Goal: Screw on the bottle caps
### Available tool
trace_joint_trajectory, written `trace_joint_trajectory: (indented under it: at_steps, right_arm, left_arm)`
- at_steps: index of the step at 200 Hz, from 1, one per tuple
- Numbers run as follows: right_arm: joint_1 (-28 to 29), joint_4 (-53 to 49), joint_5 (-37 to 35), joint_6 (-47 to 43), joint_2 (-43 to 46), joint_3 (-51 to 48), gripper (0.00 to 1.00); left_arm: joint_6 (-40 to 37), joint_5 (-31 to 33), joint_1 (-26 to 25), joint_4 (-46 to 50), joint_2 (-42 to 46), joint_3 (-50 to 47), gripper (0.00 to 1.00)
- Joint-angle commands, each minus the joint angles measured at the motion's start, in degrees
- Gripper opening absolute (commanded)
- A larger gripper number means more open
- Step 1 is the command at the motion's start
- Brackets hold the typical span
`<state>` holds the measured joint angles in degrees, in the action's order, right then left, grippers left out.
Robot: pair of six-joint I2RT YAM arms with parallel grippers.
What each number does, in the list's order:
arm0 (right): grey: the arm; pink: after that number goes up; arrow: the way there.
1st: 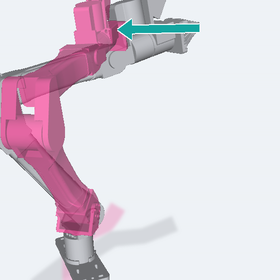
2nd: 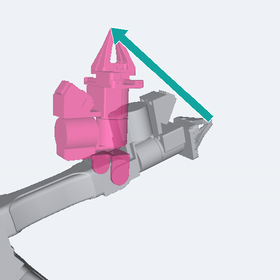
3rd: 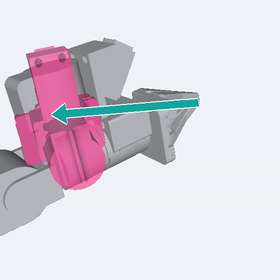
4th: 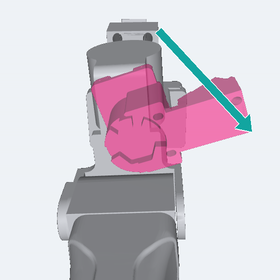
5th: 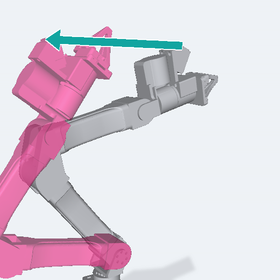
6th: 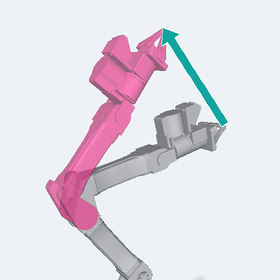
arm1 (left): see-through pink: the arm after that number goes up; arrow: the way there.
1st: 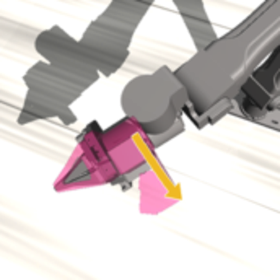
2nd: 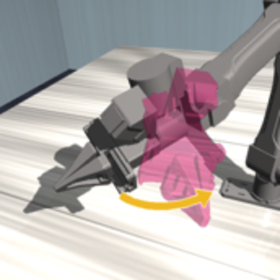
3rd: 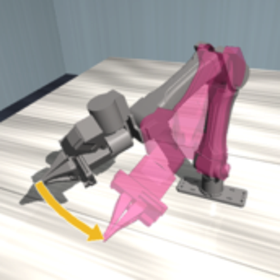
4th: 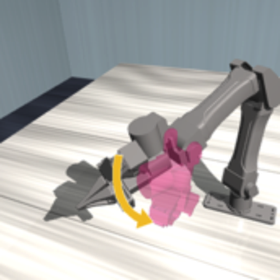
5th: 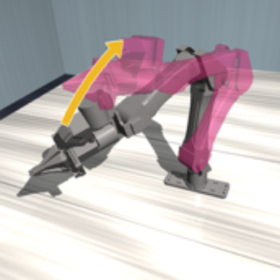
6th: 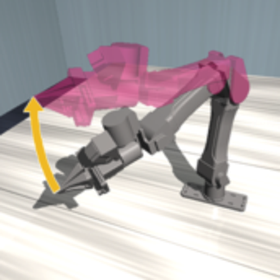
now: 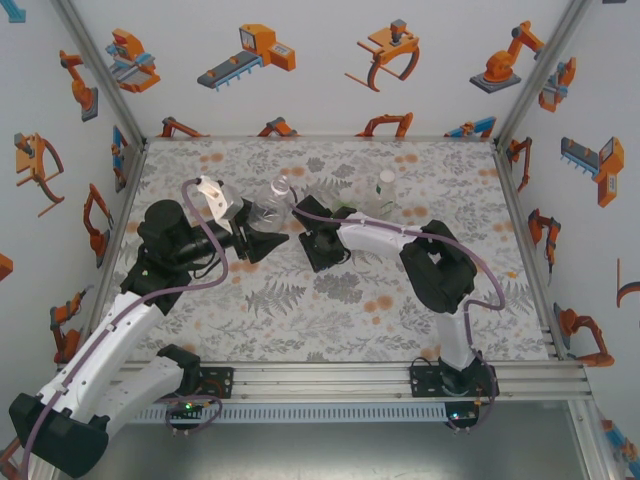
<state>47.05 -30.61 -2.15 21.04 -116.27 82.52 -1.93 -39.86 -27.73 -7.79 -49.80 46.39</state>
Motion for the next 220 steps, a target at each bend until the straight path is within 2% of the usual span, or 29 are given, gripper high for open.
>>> trace_joint_trajectory:
  at_steps: [1,86,147,220]
  right_arm:
    - [0.0,-0.1,0.4,0.0,-1.0,1.3,0.37]
    - [0.0,-0.4,0.5,-0.1,-1.6,2.1,0.41]
    - [0.0,-1.1,0.6,-0.2,-1.6,2.4,0.37]
    - [0.0,0.4,1.5,-0.6,10.2,-1.5,0.28]
  left_arm:
    - [-1.0,-0.3,-0.2,0.0,0.7,1.1,0.0]
    - [-1.0,-0.2,-0.4,0.0,0.7,1.1,0.0]
    - [-0.9,-0.3,-0.3,-0.2,0.4,1.1,0.0]
    - [-1.3,-0.6,-0.7,-0.2,0.2,1.0,0.0]
